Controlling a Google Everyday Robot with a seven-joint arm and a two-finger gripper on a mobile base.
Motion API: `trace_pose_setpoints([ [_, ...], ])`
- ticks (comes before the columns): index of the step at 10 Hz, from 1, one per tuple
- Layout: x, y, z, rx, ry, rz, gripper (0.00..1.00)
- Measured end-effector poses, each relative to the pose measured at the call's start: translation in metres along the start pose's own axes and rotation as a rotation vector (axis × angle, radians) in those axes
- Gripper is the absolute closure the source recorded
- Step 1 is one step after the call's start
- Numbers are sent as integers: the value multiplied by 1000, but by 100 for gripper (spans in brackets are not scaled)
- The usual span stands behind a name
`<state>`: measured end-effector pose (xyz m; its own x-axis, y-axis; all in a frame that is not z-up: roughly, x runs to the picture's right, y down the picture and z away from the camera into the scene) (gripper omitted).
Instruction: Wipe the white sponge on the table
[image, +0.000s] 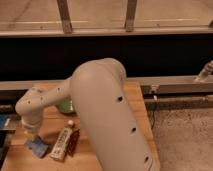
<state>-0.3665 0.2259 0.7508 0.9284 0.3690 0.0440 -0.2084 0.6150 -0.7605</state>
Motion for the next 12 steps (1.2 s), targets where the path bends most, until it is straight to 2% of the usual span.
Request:
trace_pose_setpoints([
  [3, 11, -46, -12, 44, -4, 51, 100],
  [5, -6, -69, -21, 76, -16, 42, 100],
  [8, -44, -87, -23, 92, -35, -8, 100],
  [10, -68, -84, -19, 85, -44, -60, 100],
  [12, -81, -64, -13, 61, -39, -108, 100],
])
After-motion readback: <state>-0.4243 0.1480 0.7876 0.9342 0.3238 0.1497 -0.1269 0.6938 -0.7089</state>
